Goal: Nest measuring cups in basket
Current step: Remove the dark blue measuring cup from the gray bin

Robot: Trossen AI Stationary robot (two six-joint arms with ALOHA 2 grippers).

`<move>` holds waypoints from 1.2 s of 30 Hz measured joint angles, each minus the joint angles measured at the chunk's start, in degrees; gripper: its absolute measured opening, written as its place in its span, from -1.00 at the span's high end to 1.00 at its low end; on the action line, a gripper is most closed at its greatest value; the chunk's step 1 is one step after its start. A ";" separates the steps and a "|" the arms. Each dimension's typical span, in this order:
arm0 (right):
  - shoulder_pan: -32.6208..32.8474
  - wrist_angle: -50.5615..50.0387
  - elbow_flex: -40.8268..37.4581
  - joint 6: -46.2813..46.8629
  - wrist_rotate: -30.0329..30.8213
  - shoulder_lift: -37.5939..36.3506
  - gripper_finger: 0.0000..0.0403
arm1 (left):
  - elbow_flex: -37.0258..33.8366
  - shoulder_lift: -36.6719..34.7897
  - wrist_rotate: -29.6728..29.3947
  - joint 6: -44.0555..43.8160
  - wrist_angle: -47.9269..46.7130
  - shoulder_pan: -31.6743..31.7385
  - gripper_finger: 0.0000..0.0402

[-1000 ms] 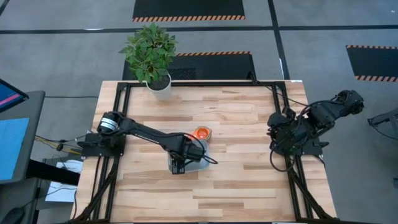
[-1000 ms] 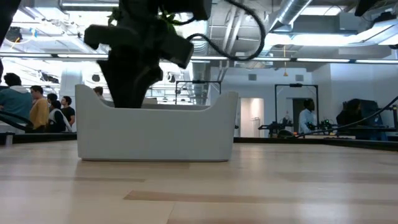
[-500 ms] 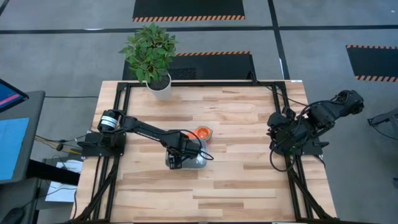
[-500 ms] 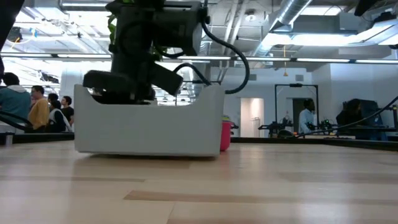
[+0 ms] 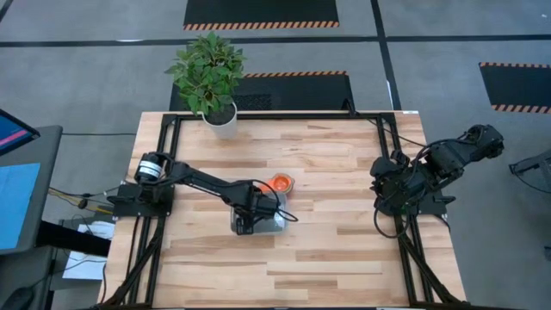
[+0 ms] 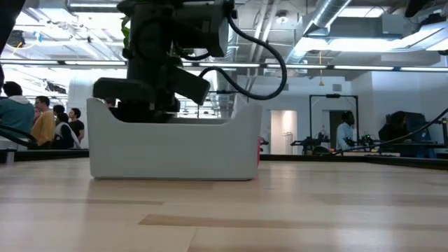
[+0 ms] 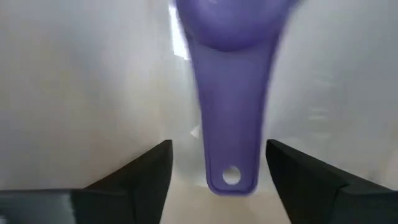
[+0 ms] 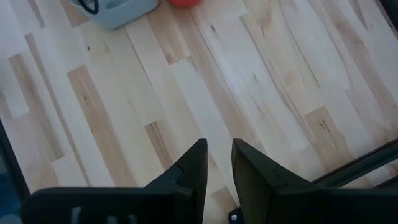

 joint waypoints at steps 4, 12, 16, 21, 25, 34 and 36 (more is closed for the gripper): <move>0.00 -0.08 0.00 -0.46 0.00 0.00 0.52 | -0.02 0.00 0.17 0.56 0.26 -0.80 0.07; -0.02 -0.10 0.00 -0.59 0.00 0.00 0.52 | 0.00 0.16 -0.51 0.06 4.19 -1.24 0.55; -0.03 -0.08 0.00 -0.59 0.00 0.00 0.52 | 0.00 0.16 -0.70 0.05 3.10 -1.28 0.86; -0.04 -0.08 0.00 -0.61 0.00 -0.02 0.52 | -0.04 0.15 1.63 0.61 2.97 -1.24 0.96; -0.03 -0.08 0.00 -0.62 0.02 -0.02 0.52 | 1.78 0.36 4.55 -1.41 -1.57 -1.09 0.92; -0.02 -0.08 0.00 -0.66 0.07 -0.02 0.52 | 8.41 0.44 4.98 -1.98 -7.42 -1.02 0.44; -0.02 -0.08 0.00 -0.66 0.07 -0.02 0.52 | 8.12 0.43 4.86 -2.50 -7.24 -1.26 0.30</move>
